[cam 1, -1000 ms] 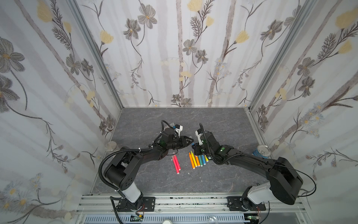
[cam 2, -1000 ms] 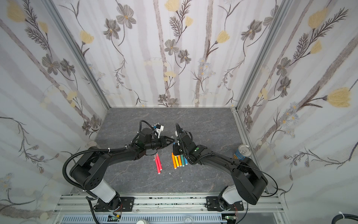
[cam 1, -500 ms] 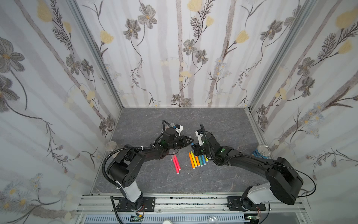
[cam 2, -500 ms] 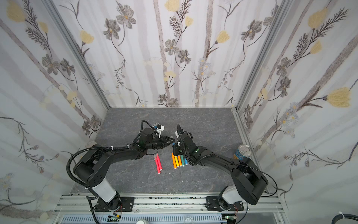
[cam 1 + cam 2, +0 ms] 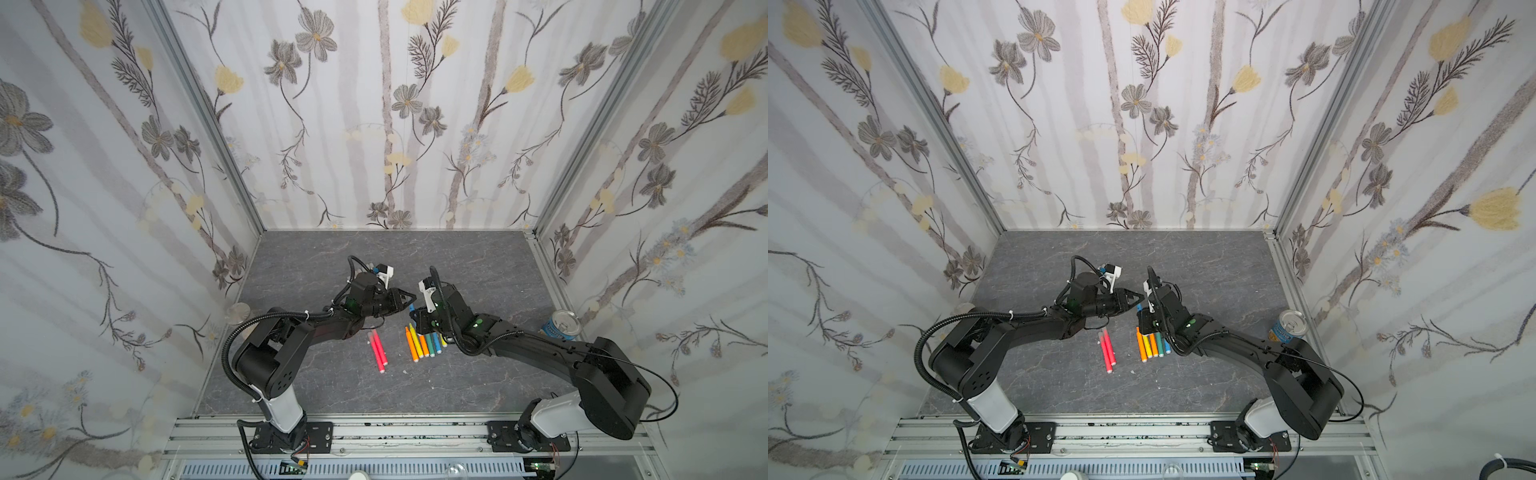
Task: Open the pen caps
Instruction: 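Close the left gripper on the blue highlighter's clear cap, then pull the clear cap off the blue highlighter with the left gripper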
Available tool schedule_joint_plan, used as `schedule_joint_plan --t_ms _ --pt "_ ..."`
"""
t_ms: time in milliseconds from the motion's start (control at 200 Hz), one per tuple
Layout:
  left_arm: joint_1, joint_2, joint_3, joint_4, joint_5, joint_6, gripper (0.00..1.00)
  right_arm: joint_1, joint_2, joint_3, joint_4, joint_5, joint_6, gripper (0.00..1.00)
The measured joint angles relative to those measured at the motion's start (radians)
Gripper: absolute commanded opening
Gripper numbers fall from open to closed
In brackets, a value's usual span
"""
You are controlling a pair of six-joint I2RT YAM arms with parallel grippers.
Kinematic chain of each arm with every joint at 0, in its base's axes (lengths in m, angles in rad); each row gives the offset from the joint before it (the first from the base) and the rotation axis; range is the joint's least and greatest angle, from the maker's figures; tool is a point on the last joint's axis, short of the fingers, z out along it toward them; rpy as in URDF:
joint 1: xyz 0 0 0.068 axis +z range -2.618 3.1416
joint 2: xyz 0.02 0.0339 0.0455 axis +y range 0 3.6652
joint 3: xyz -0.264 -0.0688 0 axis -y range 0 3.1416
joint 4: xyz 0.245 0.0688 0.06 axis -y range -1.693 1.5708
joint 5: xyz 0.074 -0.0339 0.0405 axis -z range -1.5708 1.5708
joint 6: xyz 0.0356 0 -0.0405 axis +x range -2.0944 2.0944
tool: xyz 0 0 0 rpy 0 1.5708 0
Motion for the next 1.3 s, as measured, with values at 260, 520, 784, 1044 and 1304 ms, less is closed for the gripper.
schedule_joint_plan --t_ms 260,520,784,1044,1304 --pt "0.002 0.0 -0.002 0.007 0.004 -0.008 0.12 0.001 -0.002 -0.006 0.003 -0.001 0.006 0.0" --pt "0.002 0.006 0.006 0.008 0.01 -0.007 0.0 0.001 -0.002 -0.008 0.004 -0.002 0.006 0.03" --pt "0.003 0.013 0.018 0.005 0.008 -0.006 0.0 0.001 0.017 0.013 0.002 0.001 0.006 0.27" --pt "0.003 0.007 0.012 0.001 0.002 0.005 0.0 0.0 0.092 0.065 -0.007 0.003 -0.005 0.08" --pt "0.01 0.002 0.007 -0.01 -0.011 0.013 0.04 0.0 0.1 0.063 0.005 -0.004 -0.013 0.0"
